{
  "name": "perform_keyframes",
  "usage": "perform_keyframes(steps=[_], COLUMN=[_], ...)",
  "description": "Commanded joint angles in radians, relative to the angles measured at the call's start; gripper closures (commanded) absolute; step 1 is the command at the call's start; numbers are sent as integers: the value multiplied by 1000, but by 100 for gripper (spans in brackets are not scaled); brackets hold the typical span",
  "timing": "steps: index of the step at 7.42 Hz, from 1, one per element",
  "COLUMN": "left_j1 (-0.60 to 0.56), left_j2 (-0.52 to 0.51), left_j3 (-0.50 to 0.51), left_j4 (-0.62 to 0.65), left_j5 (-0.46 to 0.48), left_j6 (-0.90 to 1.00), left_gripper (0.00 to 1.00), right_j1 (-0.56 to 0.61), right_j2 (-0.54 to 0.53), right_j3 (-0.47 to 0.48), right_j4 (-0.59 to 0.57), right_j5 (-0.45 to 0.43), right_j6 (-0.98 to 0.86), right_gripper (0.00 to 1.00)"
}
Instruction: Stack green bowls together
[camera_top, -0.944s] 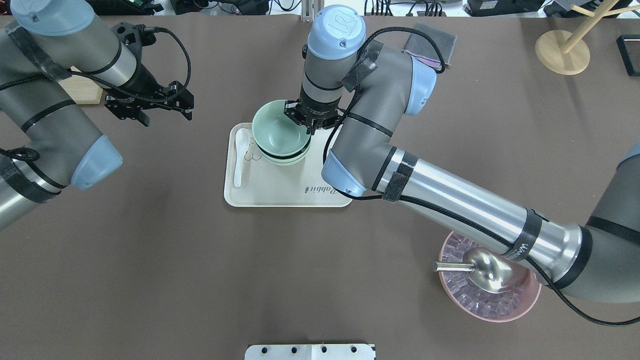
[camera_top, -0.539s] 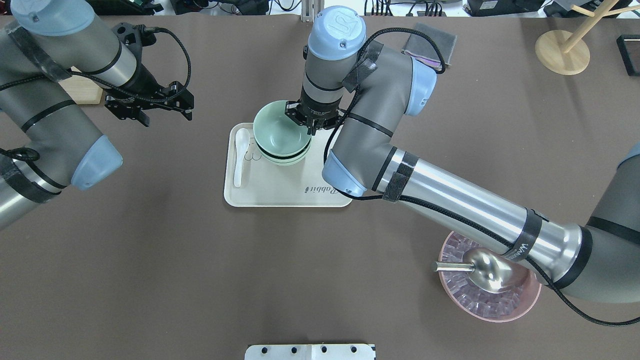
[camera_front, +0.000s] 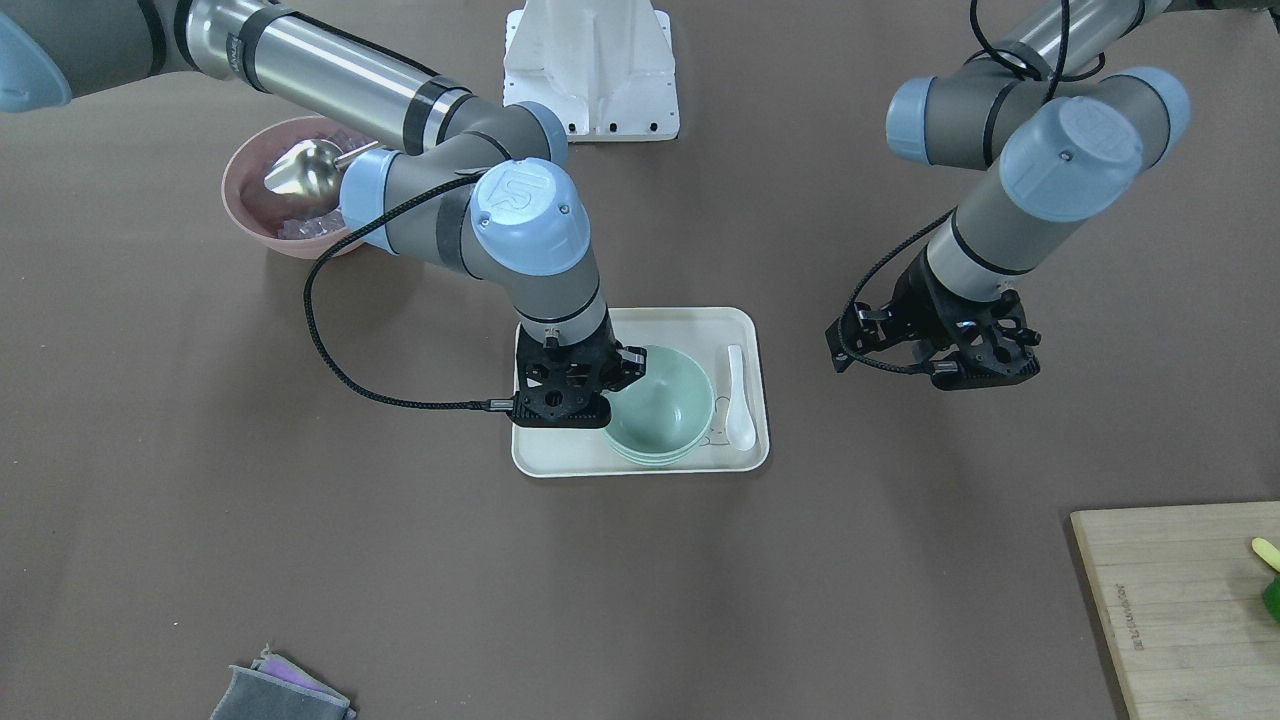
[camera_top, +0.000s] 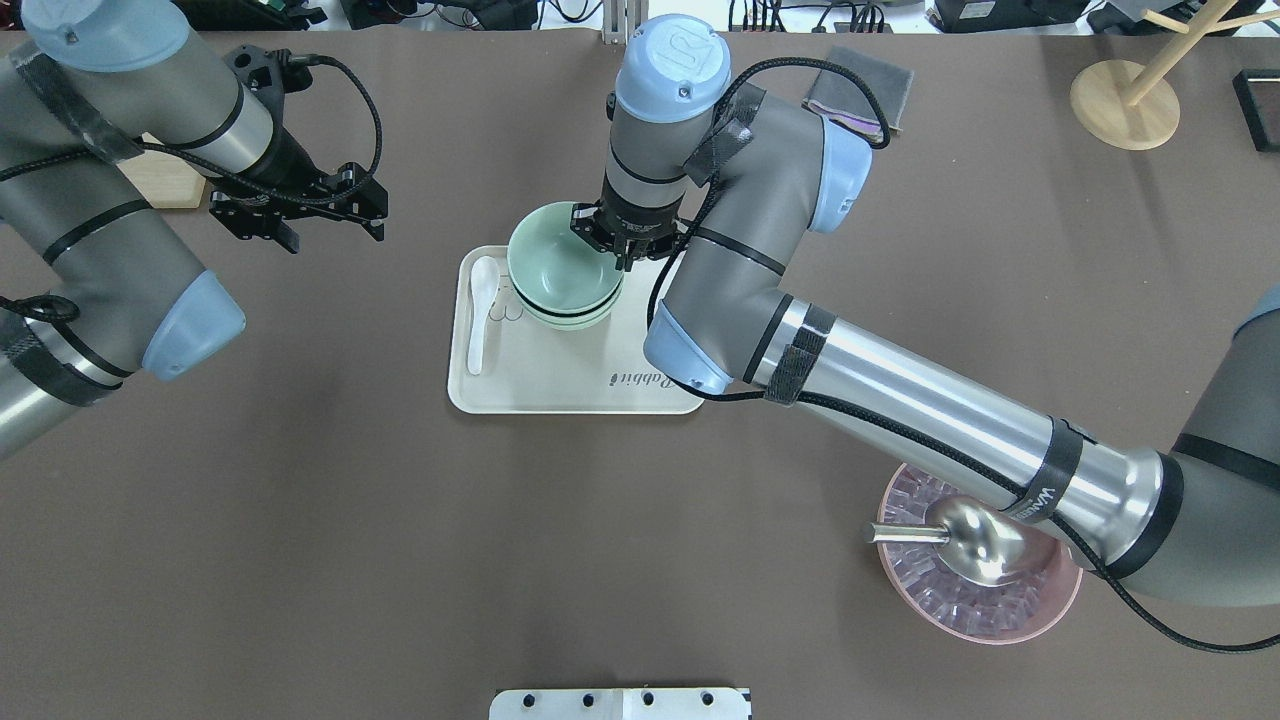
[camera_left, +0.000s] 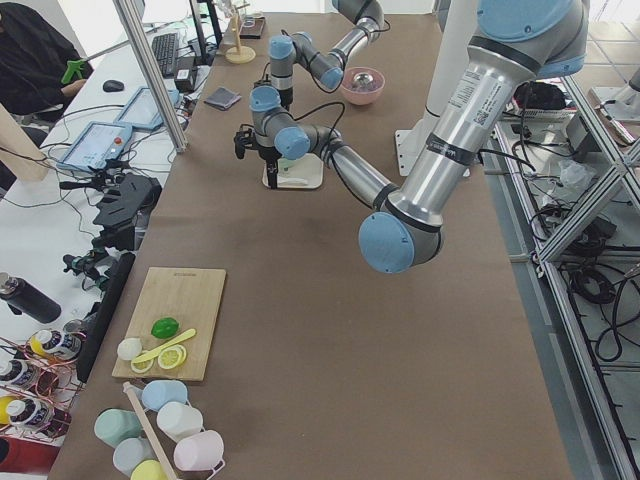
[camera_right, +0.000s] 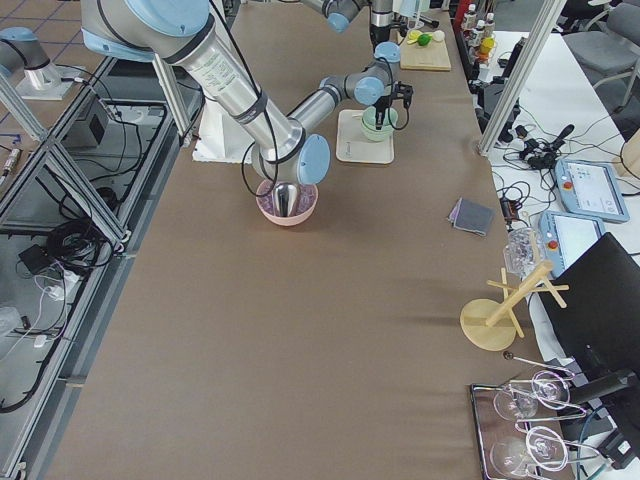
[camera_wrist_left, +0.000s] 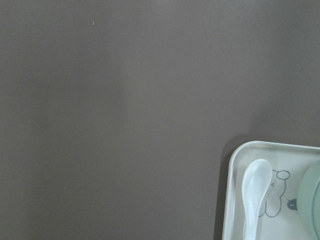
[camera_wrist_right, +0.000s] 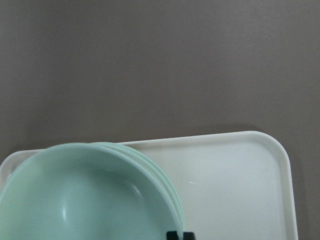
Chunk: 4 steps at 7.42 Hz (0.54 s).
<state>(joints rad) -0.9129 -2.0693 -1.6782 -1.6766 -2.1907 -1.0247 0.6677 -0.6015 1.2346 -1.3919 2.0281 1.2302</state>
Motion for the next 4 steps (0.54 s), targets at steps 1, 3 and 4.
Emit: perform_keyframes(steps=[1,3,4], left_j1=[-1,-1,-1], left_j2=[0,0,0], left_j3=[0,0,0], left_j4=[0,0,0], left_j5=[0,0,0], left_j6=[0,0,0], left_gripper=[2,2,2], right_j1=[-3,-7,-7], right_j2=[0,-1,-1], right_j3=[-1,-1,-1], right_j4=[1,1,1], right_j5=[-2,-11,-11], right_j6=[0,0,0], right_gripper=[100,100,100])
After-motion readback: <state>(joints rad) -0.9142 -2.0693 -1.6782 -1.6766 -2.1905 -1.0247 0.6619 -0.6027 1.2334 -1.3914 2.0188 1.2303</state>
